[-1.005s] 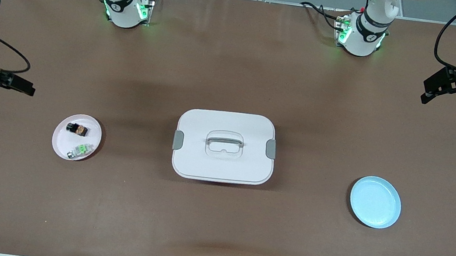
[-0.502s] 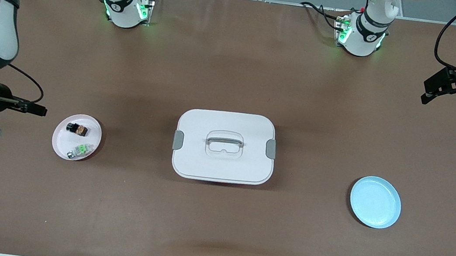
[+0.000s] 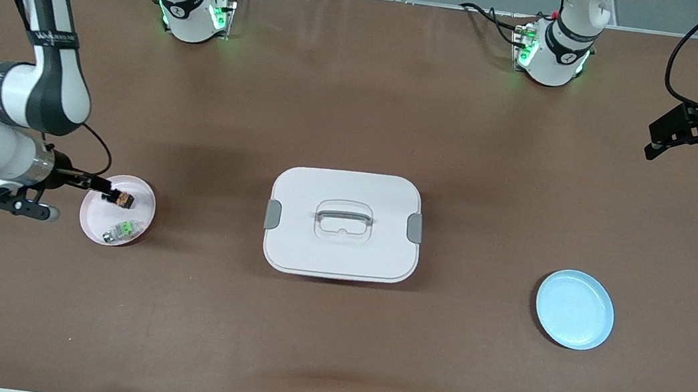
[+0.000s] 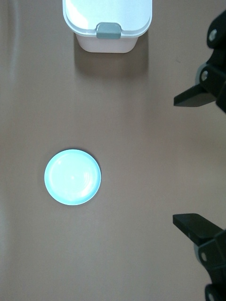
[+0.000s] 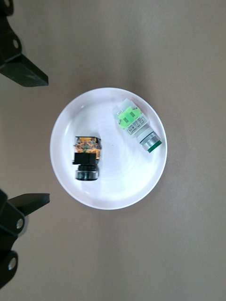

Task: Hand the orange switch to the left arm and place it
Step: 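Lower the right gripper onto the black-orange switch on the white plate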

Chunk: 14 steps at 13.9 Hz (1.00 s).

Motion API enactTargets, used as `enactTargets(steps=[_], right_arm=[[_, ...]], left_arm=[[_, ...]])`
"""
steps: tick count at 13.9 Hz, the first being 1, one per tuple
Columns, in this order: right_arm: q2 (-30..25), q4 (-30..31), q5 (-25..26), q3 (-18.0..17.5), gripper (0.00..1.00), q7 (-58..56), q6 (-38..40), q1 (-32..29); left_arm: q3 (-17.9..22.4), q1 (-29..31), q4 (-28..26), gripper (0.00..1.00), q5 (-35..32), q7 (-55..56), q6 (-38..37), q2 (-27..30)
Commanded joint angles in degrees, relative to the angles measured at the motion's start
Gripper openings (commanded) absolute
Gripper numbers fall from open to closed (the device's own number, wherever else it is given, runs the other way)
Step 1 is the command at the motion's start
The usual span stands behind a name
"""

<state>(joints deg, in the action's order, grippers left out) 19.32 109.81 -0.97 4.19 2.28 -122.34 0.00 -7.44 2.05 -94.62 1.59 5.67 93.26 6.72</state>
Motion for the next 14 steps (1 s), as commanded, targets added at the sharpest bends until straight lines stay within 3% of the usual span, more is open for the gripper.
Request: enactTargets(steps=[1,10,14], right_arm=[[-1.3,6.2,-0.7,-0.5,1.0,-3.2,-7.5,-1.8],[6.9,8.1,-0.8,-0.4,1.0,-2.6,-17.4,-3.2],[9.1,8.1,-4.6,-0.5,1.0,-2.4,-18.0,-2.7]], left_arm=[[-0.2,0.3,1.4,1.0,0.4,0.3,-1.1,-0.6],[-0.4,-0.2,3.6,1.0,0.9,0.0,-1.1,-0.6],[-1.4,-2.0,6.8,1.0,1.7,0.0,-1.1,-0.6]])
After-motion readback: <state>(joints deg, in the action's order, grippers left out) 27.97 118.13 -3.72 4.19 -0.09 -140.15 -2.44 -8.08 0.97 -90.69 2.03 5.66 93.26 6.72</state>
